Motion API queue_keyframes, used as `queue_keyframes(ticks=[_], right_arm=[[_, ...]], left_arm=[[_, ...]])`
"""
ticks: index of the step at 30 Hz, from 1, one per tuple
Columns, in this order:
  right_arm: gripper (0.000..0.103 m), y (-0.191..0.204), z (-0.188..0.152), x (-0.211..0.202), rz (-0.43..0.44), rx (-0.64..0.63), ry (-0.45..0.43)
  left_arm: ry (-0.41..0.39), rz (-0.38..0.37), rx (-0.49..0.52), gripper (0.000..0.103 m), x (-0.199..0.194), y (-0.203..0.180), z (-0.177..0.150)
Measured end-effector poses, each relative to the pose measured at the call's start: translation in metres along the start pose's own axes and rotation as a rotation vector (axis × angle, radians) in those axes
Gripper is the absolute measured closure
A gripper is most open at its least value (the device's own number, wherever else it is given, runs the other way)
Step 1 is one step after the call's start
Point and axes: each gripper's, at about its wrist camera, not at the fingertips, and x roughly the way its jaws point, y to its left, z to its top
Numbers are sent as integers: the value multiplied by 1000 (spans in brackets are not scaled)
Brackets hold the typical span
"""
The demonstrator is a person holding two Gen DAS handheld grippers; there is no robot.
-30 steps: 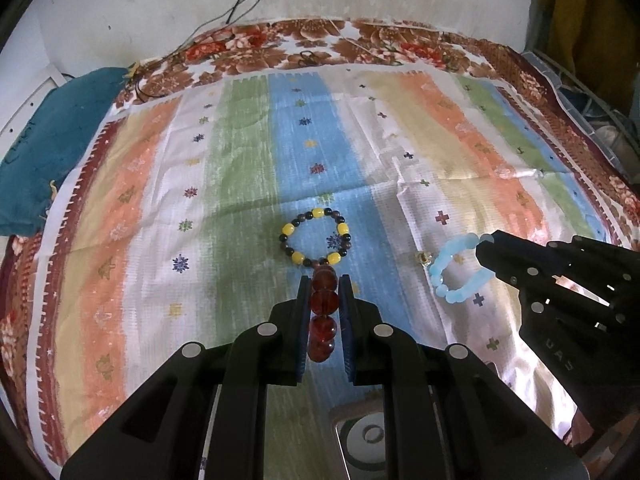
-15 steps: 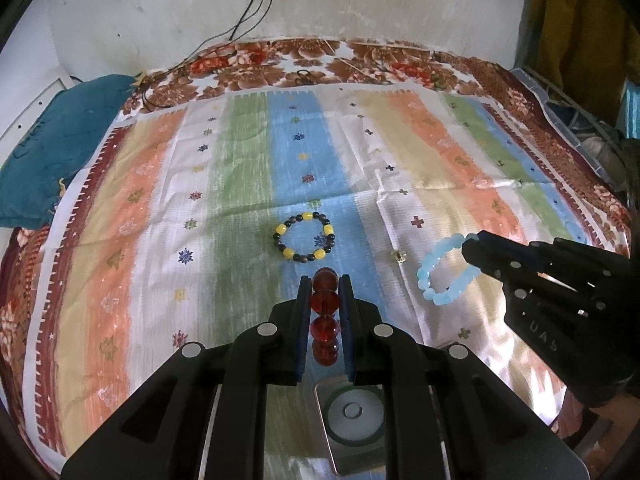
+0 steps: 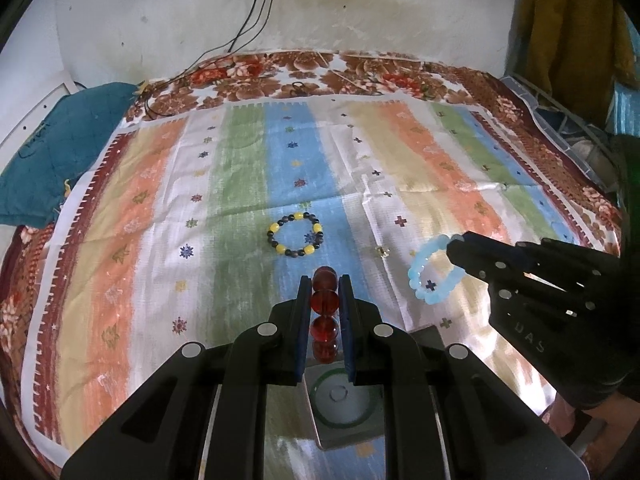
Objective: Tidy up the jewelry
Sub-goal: 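Lift both bracelets and carry them over the silver tin, then lower both bracelets into the tin and open both tools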
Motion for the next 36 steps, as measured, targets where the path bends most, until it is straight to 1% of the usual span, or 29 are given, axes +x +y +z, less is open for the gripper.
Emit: queue_keyframes(ticks=[4,13,18,26,30,36], right_arm=[[91,5,-4,-7,3,-8,-13],[91,11,-11,-12,6,-25,-13],[91,14,-20,-12,16,-35,10],[91,16,-30,-26,31,-30,-10],[91,14,-35,-24,47,-8,12],[91,15,-45,-28,52,-4,19]], left_arm=[[-1,4,17,90,-5,-6,-9],[-13,-9,16,90,-17,-11,-21],[-13,6,45,90,-20,-20,-29],[-18,-16,59,90,-26,-26,-38],[-15,-20,68,90,-28,-30,-43],[-3,-23,77,90,-27,-33,-51]])
